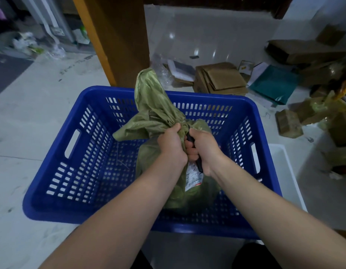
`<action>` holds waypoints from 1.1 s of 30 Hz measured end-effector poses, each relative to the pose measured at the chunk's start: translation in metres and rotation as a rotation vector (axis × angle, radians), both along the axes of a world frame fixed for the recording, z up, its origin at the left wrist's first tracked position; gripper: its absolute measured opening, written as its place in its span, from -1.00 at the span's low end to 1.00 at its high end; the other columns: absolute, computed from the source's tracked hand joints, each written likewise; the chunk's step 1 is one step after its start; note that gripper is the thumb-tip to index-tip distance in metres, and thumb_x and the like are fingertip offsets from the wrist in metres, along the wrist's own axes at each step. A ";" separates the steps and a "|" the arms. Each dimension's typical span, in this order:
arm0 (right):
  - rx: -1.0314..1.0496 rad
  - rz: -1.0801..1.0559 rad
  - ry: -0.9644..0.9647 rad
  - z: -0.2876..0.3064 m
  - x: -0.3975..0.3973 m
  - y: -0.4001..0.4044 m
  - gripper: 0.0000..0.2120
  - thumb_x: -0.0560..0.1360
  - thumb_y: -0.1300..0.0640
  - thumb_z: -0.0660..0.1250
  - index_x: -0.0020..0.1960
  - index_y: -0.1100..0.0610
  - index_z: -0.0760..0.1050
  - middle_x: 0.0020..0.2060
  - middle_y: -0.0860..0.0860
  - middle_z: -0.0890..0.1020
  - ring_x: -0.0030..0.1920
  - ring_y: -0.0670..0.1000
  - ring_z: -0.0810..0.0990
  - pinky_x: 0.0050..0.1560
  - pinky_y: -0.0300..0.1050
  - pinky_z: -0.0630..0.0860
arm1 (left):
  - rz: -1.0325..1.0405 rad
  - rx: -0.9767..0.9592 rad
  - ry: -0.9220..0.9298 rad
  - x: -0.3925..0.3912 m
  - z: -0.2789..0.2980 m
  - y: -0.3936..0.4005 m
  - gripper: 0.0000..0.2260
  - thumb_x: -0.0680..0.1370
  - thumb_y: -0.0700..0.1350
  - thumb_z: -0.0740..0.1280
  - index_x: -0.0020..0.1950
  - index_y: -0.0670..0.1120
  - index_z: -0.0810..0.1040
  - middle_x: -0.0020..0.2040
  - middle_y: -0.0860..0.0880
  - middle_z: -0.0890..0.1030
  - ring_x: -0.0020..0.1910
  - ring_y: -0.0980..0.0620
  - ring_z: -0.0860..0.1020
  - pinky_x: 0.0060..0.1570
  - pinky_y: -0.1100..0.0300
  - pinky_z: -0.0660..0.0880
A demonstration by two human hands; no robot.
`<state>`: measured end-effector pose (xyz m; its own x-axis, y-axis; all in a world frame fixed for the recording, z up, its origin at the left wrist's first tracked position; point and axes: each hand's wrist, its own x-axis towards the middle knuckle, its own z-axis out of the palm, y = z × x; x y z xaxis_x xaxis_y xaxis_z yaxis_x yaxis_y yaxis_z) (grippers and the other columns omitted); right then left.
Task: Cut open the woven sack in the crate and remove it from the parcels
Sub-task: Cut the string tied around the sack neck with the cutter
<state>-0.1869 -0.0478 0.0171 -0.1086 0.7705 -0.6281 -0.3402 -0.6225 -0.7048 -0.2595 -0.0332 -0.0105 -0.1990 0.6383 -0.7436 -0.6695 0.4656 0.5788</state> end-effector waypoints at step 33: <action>0.064 0.036 0.133 0.006 0.019 0.001 -0.77 0.66 0.29 -0.01 0.19 0.21 0.39 -0.32 0.08 0.44 -0.46 -0.04 0.41 -0.52 -0.23 0.43 | -0.253 0.063 -0.021 -0.030 -0.002 0.008 -0.51 0.54 0.09 0.30 0.31 -0.25 0.54 -0.18 -0.20 0.62 -0.40 -0.10 0.59 -0.39 0.09 0.56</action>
<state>-0.1682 -0.0472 0.0227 -0.2157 0.8027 -0.5560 -0.4115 -0.5911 -0.6937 -0.2898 -0.0248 -0.0120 -0.0118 0.7107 -0.7034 -0.5485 0.5836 0.5988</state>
